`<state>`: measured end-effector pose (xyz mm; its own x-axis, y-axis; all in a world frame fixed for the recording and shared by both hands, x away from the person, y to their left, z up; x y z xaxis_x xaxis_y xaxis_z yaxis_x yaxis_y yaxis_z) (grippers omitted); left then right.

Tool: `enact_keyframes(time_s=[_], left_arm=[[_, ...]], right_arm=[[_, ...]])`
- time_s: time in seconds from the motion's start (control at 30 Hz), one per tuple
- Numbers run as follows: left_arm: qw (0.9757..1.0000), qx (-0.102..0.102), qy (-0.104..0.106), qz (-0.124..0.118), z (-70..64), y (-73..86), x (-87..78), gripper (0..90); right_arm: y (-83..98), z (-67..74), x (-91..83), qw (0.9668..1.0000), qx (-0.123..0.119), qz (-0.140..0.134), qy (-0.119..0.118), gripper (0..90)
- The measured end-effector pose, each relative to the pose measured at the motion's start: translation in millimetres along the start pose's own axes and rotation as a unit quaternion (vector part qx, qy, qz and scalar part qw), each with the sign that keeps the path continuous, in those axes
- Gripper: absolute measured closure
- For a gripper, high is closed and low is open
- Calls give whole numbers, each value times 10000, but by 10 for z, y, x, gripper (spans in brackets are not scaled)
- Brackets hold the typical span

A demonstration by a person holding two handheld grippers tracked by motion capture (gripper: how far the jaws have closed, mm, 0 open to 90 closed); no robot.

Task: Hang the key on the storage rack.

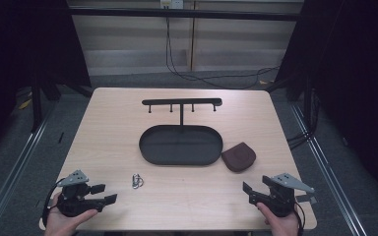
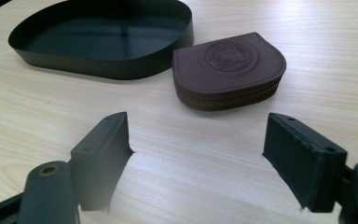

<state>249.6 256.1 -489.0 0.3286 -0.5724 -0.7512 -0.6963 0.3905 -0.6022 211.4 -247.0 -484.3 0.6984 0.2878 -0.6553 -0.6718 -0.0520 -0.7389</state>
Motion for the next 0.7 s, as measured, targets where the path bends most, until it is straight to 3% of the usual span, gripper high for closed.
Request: enact_keyframes(time_s=[0.1,0.23,0.3,0.47,0.57,0.7], left_arm=[[10000,37,11,2,1,-4,-10,339],[9998,-67,198,-63,2,-4,-14,335],[9998,-75,191,-76,-1,-1,-20,312],[9997,-86,205,80,6,8,-8,319],[9988,-136,286,375,7,18,49,334],[9988,-54,244,409,12,-20,56,365]], right_arm=[[2,8,-14,10000,-16,-25,-83,209],[3,-4,-12,10000,-9,-18,-49,208],[3,-15,-16,10000,42,-29,-79,207],[7,-20,-19,9999,88,-48,-131,214],[13,-22,-3,9999,75,32,-123,214],[22,-4,20,9996,39,158,-217,206]])
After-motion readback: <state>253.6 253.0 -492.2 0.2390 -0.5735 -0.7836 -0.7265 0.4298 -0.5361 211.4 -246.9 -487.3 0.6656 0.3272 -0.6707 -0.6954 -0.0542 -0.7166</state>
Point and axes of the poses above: each handheld gripper's, and its own axes: x roughly forward along the jaws, y roughly out of its underside, z roughly to its left, the point moved 4 cm from there along x, roughly forward along the jaws, and after that the axes turned 8 degrees about z, right-handed, at the moved point
